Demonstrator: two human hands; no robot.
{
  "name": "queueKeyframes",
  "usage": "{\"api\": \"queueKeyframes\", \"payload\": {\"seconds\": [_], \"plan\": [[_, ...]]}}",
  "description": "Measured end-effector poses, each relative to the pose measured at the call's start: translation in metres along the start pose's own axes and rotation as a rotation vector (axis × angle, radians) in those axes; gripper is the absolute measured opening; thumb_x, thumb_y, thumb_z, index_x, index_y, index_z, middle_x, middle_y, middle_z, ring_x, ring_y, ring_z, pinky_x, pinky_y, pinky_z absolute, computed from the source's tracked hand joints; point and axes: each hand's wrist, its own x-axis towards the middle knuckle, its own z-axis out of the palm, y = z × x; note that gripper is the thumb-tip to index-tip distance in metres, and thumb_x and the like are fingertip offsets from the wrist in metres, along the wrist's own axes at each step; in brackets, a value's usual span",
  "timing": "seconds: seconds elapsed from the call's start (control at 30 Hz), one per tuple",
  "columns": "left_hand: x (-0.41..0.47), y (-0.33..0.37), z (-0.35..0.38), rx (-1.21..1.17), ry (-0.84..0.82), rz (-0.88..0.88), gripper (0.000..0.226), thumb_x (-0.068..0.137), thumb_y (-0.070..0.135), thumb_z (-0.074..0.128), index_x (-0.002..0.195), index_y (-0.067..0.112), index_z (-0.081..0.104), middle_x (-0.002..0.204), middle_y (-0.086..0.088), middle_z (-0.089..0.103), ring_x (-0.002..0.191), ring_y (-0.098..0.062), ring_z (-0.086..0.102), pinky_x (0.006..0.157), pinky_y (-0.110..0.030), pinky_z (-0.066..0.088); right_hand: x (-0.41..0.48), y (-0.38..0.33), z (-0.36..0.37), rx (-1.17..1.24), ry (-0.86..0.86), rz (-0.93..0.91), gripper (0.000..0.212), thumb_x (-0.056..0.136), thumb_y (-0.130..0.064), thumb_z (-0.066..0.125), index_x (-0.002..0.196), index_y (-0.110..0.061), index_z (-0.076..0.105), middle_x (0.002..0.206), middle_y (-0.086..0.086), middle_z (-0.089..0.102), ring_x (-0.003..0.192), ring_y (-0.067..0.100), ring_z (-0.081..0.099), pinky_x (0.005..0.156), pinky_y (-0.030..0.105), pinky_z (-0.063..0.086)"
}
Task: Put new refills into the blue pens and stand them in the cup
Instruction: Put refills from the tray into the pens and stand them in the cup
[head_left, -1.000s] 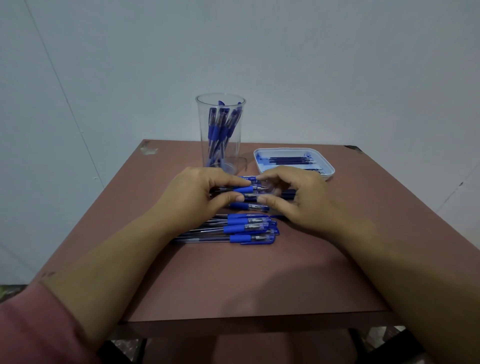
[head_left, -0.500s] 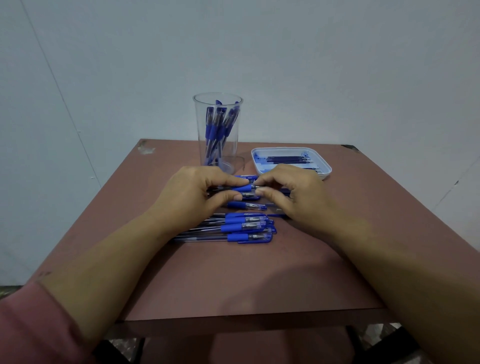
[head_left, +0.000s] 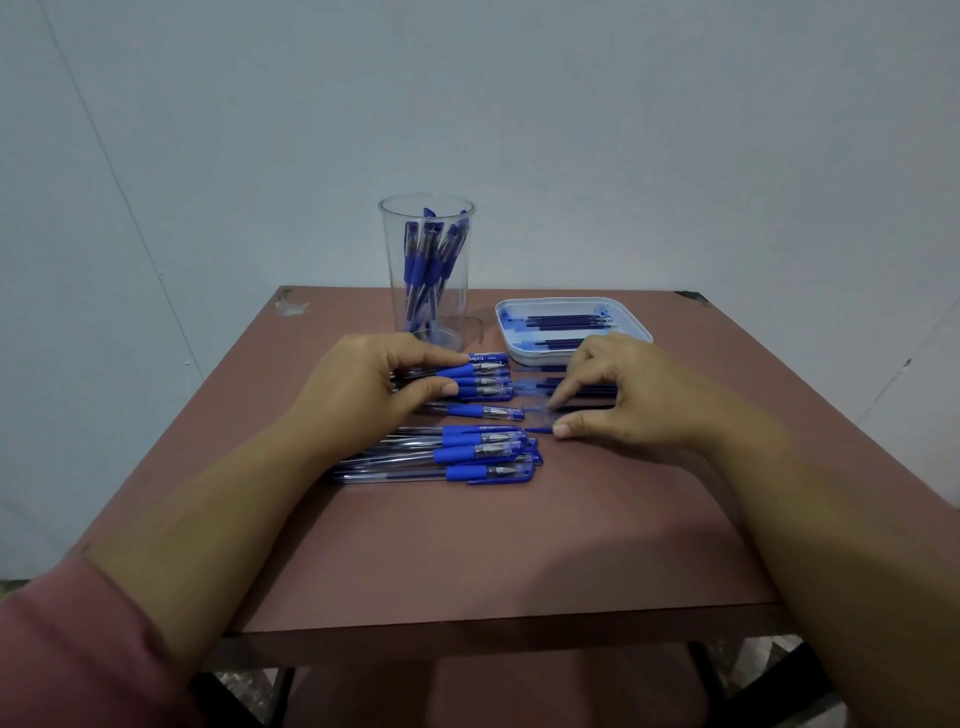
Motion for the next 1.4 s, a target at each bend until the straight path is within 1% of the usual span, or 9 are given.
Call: {"api": "queueKeyframes", "payload": {"seconds": [0.23, 0.37, 0.5, 0.63, 0.7, 0.87, 1.1, 1.27, 1.4], "plan": [[0.001, 0.000, 0.000, -0.024, 0.003, -0.003, 0.029, 0.082, 0.021, 0.077, 0.108, 0.033, 0.073, 0.089, 0.030, 0.065, 0.079, 0.009, 0.060, 0.073, -0.005, 0.042, 0.002, -0.005, 0.001, -0.009, -0.106, 0.042, 0.011, 0.081, -0.038, 0.075, 0.087, -0.041, 0.067, 0.095, -0.019, 0.056, 0.099, -0.006, 0.046, 0.083, 0.015, 0.038], [0.002, 0.000, 0.001, -0.017, -0.018, -0.005, 0.029, 0.082, 0.025, 0.076, 0.109, 0.034, 0.073, 0.092, 0.029, 0.065, 0.083, 0.008, 0.061, 0.074, -0.007, 0.043, 0.001, -0.007, 0.002, 0.104, -0.009, 0.077, 0.012, 0.084, -0.032, 0.073, 0.086, -0.036, 0.062, 0.085, -0.015, 0.062, 0.081, 0.000, 0.056, 0.072, 0.017, 0.045], [0.001, 0.004, 0.002, -0.016, -0.030, 0.012, 0.031, 0.082, 0.026, 0.075, 0.109, 0.041, 0.069, 0.092, 0.031, 0.064, 0.085, 0.007, 0.062, 0.076, -0.008, 0.044, 0.005, -0.007, 0.006, 0.139, 0.128, 0.036, 0.010, 0.087, -0.031, 0.070, 0.090, -0.035, 0.061, 0.077, -0.010, 0.060, 0.068, 0.008, 0.052, 0.062, 0.020, 0.044], [0.000, 0.006, 0.002, -0.022, -0.042, 0.022, 0.031, 0.083, 0.027, 0.075, 0.111, 0.040, 0.069, 0.094, 0.020, 0.070, 0.084, -0.001, 0.065, 0.078, -0.025, 0.054, 0.008, -0.013, 0.013, 0.147, 0.209, -0.040, 0.021, 0.088, -0.027, 0.069, 0.088, -0.045, 0.057, 0.088, -0.026, 0.061, 0.074, 0.009, 0.056, 0.066, 0.017, 0.045], [0.000, 0.007, 0.003, -0.027, -0.042, 0.026, 0.031, 0.082, 0.027, 0.075, 0.110, 0.039, 0.070, 0.094, 0.017, 0.071, 0.083, -0.003, 0.065, 0.078, -0.031, 0.055, 0.009, -0.018, 0.017, 0.161, 0.244, -0.074, 0.023, 0.088, -0.023, 0.069, 0.090, -0.043, 0.058, 0.086, -0.025, 0.062, 0.075, 0.008, 0.056, 0.066, 0.013, 0.043], [0.000, 0.009, 0.005, -0.034, -0.047, 0.044, 0.036, 0.081, 0.029, 0.076, 0.110, 0.046, 0.065, 0.090, 0.014, 0.071, 0.081, -0.004, 0.066, 0.076, -0.033, 0.055, 0.014, -0.024, 0.027, 0.182, 0.281, -0.104, 0.012, 0.086, -0.023, 0.072, 0.096, -0.029, 0.068, 0.086, -0.022, 0.064, 0.076, 0.010, 0.059, 0.067, 0.018, 0.046], [-0.001, 0.009, 0.007, -0.040, -0.033, 0.059, 0.029, 0.083, 0.029, 0.075, 0.111, 0.037, 0.071, 0.089, 0.011, 0.071, 0.080, -0.009, 0.066, 0.074, -0.037, 0.054, 0.017, -0.030, 0.034, 0.183, 0.335, -0.137, 0.011, 0.087, -0.023, 0.071, 0.098, -0.024, 0.069, 0.088, -0.011, 0.067, 0.078, 0.009, 0.059, 0.070, 0.026, 0.049], [-0.003, 0.012, 0.006, -0.022, 0.022, 0.066, 0.027, 0.082, 0.025, 0.076, 0.108, 0.032, 0.073, 0.088, 0.013, 0.071, 0.078, -0.006, 0.065, 0.072, -0.028, 0.053, 0.018, -0.034, 0.039, 0.238, 0.369, -0.131, 0.013, 0.087, -0.019, 0.071, 0.100, -0.022, 0.070, 0.091, -0.013, 0.068, 0.085, 0.002, 0.061, 0.075, 0.017, 0.048], [-0.003, 0.014, 0.006, -0.010, 0.029, 0.065, 0.026, 0.082, 0.023, 0.077, 0.106, 0.031, 0.074, 0.088, 0.012, 0.071, 0.077, -0.006, 0.065, 0.070, -0.021, 0.051, 0.020, -0.036, 0.041, 0.250, 0.385, -0.130, 0.012, 0.087, -0.019, 0.071, 0.100, -0.020, 0.071, 0.091, -0.009, 0.070, 0.086, 0.003, 0.063, 0.076, 0.023, 0.052]]}}
